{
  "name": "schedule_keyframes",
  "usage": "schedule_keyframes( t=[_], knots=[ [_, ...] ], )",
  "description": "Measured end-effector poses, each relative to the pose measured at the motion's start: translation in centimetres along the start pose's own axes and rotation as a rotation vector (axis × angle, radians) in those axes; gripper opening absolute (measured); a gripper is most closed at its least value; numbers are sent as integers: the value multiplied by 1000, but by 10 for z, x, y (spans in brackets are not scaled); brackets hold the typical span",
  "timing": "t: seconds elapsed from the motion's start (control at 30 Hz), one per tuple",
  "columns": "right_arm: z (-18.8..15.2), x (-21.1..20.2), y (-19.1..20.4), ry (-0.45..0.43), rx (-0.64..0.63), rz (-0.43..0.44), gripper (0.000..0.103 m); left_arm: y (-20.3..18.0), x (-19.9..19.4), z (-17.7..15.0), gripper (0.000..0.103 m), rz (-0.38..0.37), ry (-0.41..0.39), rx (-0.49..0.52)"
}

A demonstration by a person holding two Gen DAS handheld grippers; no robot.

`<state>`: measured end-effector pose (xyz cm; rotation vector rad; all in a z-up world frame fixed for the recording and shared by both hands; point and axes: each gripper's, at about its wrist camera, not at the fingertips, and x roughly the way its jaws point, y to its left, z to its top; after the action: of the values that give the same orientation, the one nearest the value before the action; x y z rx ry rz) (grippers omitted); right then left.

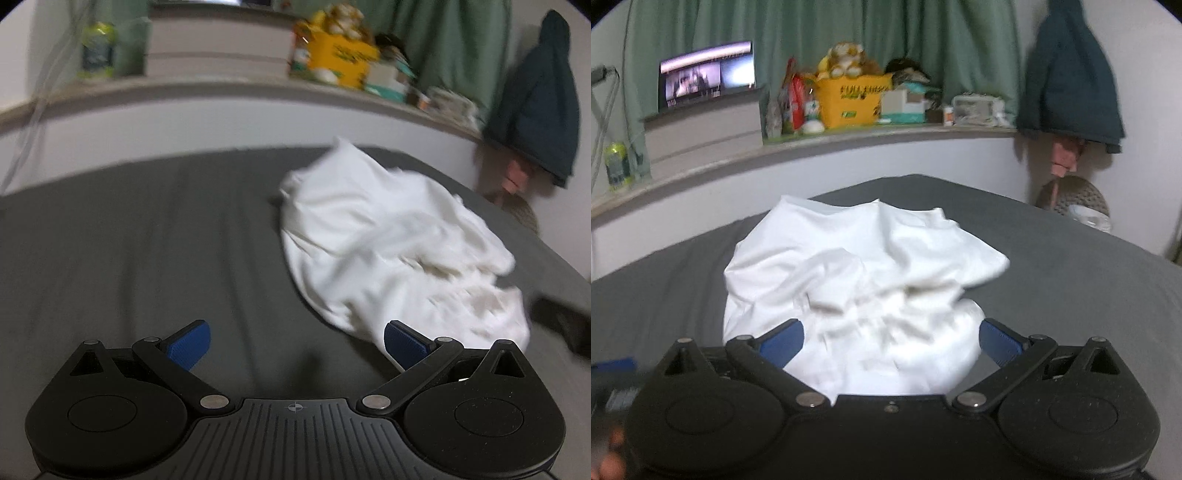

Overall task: Fold clothes
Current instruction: 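Grasp a fold of the white shirt with the right gripper and lift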

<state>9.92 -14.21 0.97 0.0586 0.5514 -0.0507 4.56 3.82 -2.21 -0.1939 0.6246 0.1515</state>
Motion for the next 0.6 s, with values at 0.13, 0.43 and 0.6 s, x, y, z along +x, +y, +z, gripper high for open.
schedule_keyframes(
  t=[0.13, 0.43, 0.6],
  knots=[
    [25, 54, 25, 74, -23, 29, 79, 6, 6, 1, 103, 25, 5, -33],
    [32, 101, 46, 162, 39, 128, 6, 15, 23, 0, 103, 53, 50, -105],
    [48, 38, 12, -65, 161, 114, 5, 17, 21, -1, 103, 56, 36, -124]
  ],
)
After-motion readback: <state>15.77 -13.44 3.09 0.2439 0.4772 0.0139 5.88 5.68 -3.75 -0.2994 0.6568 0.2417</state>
